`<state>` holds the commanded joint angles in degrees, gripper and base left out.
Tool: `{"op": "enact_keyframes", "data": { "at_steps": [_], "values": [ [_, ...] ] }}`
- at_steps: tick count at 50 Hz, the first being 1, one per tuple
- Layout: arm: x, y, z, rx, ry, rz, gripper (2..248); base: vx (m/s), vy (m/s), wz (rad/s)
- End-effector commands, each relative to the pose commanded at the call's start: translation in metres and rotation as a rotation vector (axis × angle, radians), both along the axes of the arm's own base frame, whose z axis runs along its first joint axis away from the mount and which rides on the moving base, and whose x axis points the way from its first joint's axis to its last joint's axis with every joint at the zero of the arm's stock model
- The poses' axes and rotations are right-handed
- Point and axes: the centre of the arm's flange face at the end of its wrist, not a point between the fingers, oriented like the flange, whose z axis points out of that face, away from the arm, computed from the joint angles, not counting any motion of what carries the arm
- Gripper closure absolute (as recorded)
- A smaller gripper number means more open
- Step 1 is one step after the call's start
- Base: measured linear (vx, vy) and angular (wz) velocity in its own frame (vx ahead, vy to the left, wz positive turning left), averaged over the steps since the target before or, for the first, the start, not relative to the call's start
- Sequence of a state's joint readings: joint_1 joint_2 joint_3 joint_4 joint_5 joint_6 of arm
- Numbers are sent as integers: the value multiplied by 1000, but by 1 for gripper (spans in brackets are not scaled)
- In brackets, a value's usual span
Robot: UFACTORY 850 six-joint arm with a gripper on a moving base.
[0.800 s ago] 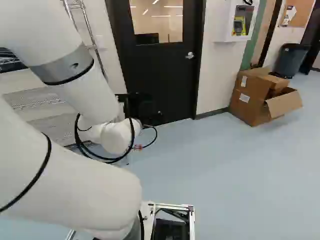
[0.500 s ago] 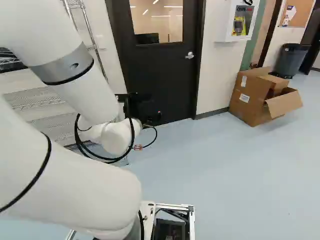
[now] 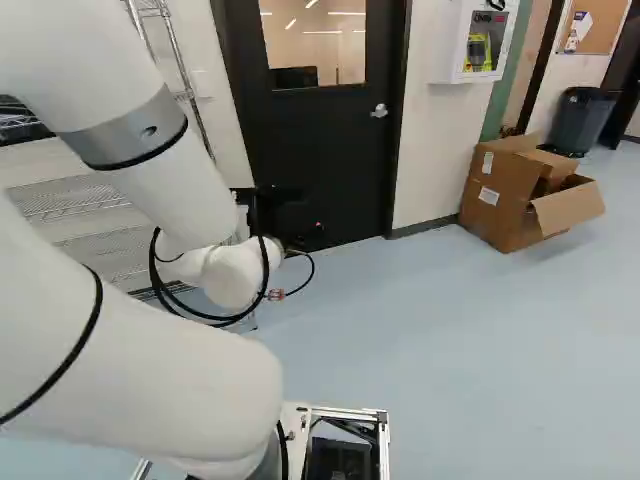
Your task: Open the door and move inside
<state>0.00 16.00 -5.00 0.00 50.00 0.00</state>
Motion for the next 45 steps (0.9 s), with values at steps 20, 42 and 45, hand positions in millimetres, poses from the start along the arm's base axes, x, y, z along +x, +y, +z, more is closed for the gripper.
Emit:
{"op": "enact_keyframes", "data": {
  "at_steps": [20, 42, 45],
  "values": [
    [0, 0, 0, 0, 0, 0, 3, 26, 1, 3],
    [0, 0, 0, 0, 0, 0, 3, 90, -29, 8],
    [0, 0, 0, 0, 0, 0, 3, 130, -61, 3]
  ]
}}
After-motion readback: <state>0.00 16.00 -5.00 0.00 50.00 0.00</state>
